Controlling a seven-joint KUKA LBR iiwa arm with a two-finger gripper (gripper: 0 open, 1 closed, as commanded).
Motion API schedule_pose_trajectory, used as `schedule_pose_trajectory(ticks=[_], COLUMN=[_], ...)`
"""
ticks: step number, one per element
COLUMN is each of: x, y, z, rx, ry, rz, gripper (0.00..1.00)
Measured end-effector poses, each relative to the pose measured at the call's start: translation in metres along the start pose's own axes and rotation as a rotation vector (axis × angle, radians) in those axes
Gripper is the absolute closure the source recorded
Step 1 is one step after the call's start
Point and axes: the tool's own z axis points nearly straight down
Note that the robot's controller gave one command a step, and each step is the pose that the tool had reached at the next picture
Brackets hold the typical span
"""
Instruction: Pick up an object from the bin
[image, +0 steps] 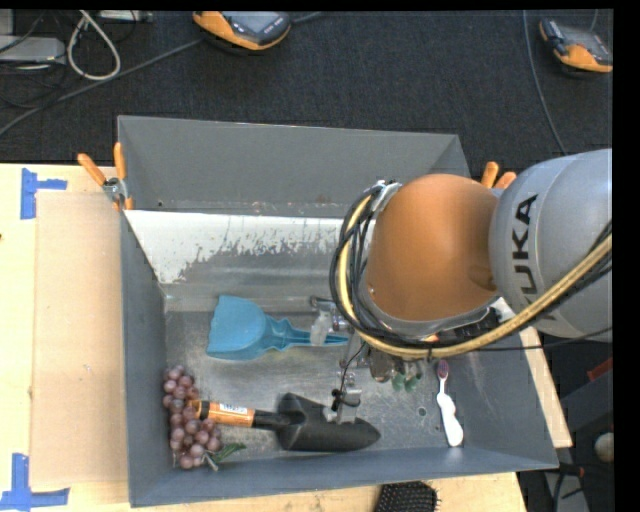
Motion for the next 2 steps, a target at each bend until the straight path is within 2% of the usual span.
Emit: schedule_pose_trajectory(ticks=[1,2], x=[0.009,0.013], y=[0.001,0.004], z=[0.100,0.114], rx=[0.000,0.000], ry=[0.001,0.001], rz=[0.133,0.139], gripper=[0.00,0.00])
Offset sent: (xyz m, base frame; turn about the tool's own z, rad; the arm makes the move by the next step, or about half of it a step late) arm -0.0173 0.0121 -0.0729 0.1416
